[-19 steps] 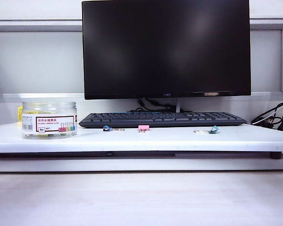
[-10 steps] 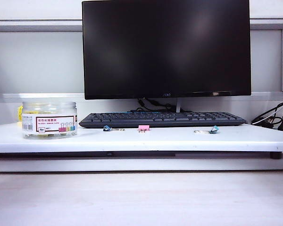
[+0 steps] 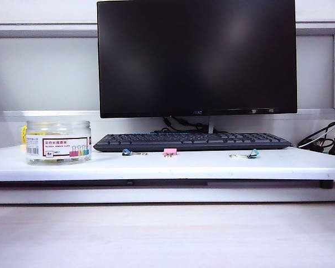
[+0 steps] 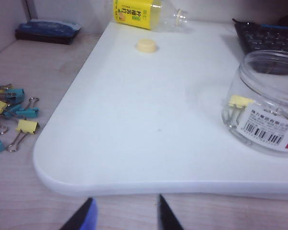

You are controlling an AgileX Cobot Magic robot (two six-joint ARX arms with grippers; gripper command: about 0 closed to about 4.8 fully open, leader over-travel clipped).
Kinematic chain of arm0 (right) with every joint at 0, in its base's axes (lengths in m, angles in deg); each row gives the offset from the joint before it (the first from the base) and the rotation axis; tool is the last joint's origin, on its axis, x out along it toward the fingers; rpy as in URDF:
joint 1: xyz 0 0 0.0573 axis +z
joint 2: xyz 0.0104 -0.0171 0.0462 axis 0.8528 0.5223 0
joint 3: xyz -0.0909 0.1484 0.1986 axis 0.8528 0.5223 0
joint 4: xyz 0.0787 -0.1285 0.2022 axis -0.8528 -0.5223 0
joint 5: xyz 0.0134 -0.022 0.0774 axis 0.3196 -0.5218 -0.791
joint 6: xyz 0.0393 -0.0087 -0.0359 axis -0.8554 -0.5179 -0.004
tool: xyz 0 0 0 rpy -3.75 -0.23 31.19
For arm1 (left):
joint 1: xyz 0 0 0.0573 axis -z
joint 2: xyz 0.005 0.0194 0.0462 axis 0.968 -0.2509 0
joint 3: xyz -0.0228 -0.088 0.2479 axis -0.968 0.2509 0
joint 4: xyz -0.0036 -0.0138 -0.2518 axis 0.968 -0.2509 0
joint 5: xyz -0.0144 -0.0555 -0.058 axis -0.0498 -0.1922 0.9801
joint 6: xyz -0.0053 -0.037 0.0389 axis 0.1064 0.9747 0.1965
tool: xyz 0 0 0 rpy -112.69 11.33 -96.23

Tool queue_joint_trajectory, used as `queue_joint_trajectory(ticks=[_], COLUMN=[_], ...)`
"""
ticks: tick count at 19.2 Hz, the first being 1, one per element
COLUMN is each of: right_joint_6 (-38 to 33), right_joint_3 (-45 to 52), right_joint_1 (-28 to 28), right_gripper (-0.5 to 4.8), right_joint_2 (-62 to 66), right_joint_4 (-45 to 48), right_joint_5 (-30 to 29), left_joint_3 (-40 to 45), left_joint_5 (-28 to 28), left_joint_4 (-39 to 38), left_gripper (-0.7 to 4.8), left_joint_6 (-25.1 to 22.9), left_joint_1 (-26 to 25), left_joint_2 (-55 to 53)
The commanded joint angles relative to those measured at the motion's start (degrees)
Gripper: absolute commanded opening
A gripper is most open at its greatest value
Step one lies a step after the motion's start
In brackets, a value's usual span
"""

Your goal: Pick up the clips with the largest number of clips of the same color on the table and place them in a round transparent plastic box.

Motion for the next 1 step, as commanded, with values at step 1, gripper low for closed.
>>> queue_joint_trajectory(ticks=[1], right_joint_6=[0.2], right_joint_3=[0.1], right_joint_1=[0.0], right_gripper=[0.53], right_joint_2=[-0.1], right_joint_4=[0.9], right_joint_5=[0.0], left_joint_3=[-0.2], left_joint_5=[0.2], left_joint_4=[0.3], left_gripper=[1.70], left_joint_6=[0.2], left_joint_1=[0.0], left_joint_2=[0.2])
